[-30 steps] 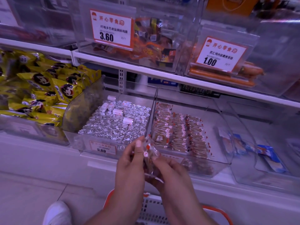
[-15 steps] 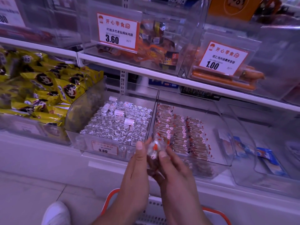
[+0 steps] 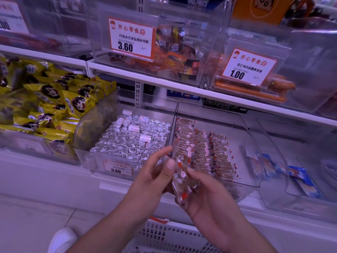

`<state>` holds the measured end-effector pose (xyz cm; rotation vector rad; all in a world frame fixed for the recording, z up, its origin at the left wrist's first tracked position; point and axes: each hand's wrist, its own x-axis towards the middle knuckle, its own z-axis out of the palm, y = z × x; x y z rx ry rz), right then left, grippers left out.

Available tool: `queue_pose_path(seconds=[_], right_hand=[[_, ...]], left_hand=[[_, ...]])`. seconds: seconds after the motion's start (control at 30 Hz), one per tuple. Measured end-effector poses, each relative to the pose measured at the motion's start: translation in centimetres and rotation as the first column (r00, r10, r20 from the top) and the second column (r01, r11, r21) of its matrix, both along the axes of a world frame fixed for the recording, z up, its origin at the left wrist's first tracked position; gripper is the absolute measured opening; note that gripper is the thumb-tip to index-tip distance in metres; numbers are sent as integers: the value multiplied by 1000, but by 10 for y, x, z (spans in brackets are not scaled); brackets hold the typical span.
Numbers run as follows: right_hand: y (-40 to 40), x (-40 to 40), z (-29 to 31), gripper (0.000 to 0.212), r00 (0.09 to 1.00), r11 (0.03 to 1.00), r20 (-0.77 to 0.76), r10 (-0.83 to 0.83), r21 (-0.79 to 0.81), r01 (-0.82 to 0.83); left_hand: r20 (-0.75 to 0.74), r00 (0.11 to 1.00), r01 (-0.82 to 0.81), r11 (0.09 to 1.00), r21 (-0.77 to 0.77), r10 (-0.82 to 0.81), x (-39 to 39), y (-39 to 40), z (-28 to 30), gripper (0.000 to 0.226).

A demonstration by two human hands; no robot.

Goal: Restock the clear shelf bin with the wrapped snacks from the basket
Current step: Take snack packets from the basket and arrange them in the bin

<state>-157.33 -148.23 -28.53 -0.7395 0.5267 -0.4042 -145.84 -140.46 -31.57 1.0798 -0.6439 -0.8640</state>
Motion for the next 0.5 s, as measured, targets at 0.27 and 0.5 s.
queue_pose_path(seconds=[0.27,0.5], right_hand=[[12,9,-10,33,997,997,23,-75,-10,76],[15,14,-15,20,975,965,-79,-210,-180,193]], left_hand=[[-229,936,-270,963,28,269,-7,-9,-7,39],[-241,919,-294,949,112,313,-18,-14,-15,22]])
